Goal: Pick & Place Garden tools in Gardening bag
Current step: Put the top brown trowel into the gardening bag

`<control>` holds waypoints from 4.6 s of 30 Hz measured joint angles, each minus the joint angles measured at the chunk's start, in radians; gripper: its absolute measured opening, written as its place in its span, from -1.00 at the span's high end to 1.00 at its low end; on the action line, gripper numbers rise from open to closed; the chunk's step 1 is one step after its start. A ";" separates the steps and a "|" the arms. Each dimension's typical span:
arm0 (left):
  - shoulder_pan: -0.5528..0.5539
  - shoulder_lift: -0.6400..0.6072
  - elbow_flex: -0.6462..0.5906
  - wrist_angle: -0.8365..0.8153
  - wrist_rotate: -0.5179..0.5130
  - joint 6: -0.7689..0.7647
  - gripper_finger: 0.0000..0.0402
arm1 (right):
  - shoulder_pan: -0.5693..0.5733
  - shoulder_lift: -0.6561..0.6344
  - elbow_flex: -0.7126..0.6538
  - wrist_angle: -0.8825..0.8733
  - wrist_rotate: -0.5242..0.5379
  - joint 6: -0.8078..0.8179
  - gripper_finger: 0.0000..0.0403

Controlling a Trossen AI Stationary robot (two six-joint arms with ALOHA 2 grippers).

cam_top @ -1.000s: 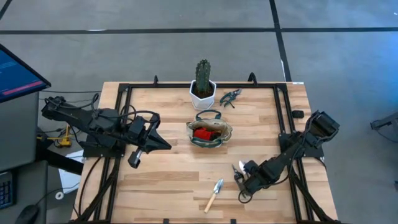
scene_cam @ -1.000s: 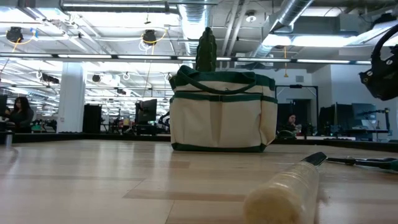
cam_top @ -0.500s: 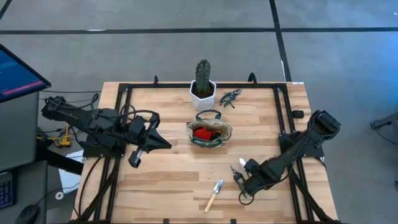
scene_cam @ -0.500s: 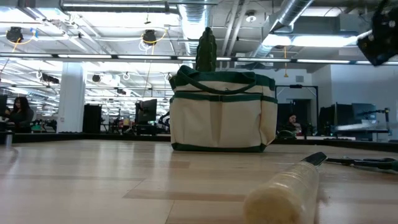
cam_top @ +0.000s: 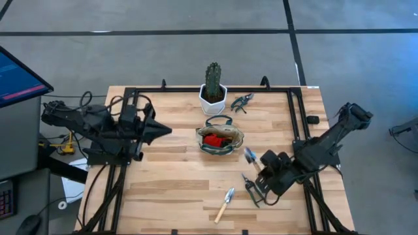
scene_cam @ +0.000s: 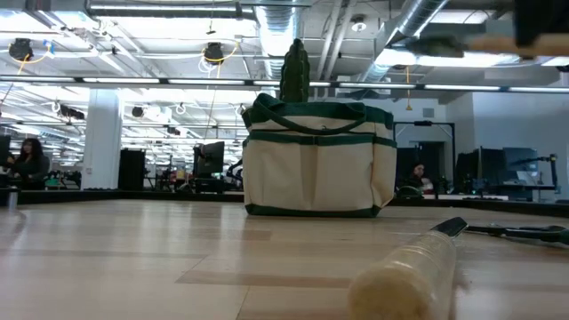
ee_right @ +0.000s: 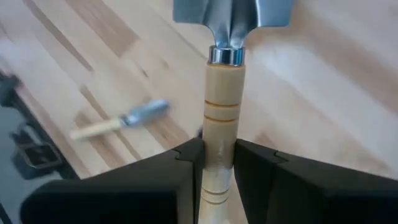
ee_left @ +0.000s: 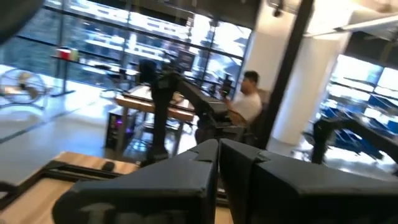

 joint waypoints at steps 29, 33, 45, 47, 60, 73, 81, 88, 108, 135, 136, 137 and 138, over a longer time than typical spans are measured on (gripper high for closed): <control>0.124 0.203 0.000 0.002 -0.143 -0.436 -0.05 | -0.229 0.246 0.418 -0.010 0.451 -0.676 0.71; 0.149 0.249 0.000 0.002 -0.143 -0.470 -0.08 | -0.261 0.299 0.486 -0.053 0.464 -0.733 0.72; 0.228 0.337 0.000 0.018 -0.151 -0.498 -0.01 | -0.318 0.426 0.613 -0.223 0.464 -0.741 0.73; 0.238 0.339 -0.001 0.015 -0.151 -0.499 -0.01 | -0.318 0.433 0.624 -0.230 0.464 -0.747 0.73; 0.249 0.417 0.001 0.094 -0.141 -0.527 -0.01 | -0.339 0.435 0.632 -0.231 0.469 -0.766 0.73; 0.250 0.496 0.000 0.189 -0.139 -0.523 0.05 | -0.345 0.435 0.632 -0.234 0.472 -0.772 0.73; 0.250 0.493 -0.001 0.189 -0.139 -0.519 0.41 | -0.345 0.435 0.632 -0.234 0.471 -0.772 0.73; 0.250 0.493 -0.001 0.188 -0.139 -0.515 0.80 | -0.345 0.435 0.632 -0.234 0.471 -0.772 0.73; 0.250 0.493 -0.001 0.183 -0.118 -0.401 1.00 | -0.345 0.435 0.632 -0.234 0.386 -0.776 0.45; 0.215 0.301 -0.001 -0.025 -0.294 -0.307 1.00 | -0.299 0.426 0.786 -0.475 0.135 -0.774 0.95; 0.204 0.286 -0.001 -0.048 -0.314 -0.308 1.00 | -0.291 0.424 0.786 -0.477 0.151 -0.765 0.93; 0.192 0.272 -0.001 -0.077 -0.337 -0.309 1.00 | -0.282 0.417 0.785 -0.478 0.164 -0.759 0.92; 0.181 0.260 -0.001 -0.091 -0.360 -0.311 1.00 | -0.272 0.408 0.785 -0.476 0.178 -0.756 0.92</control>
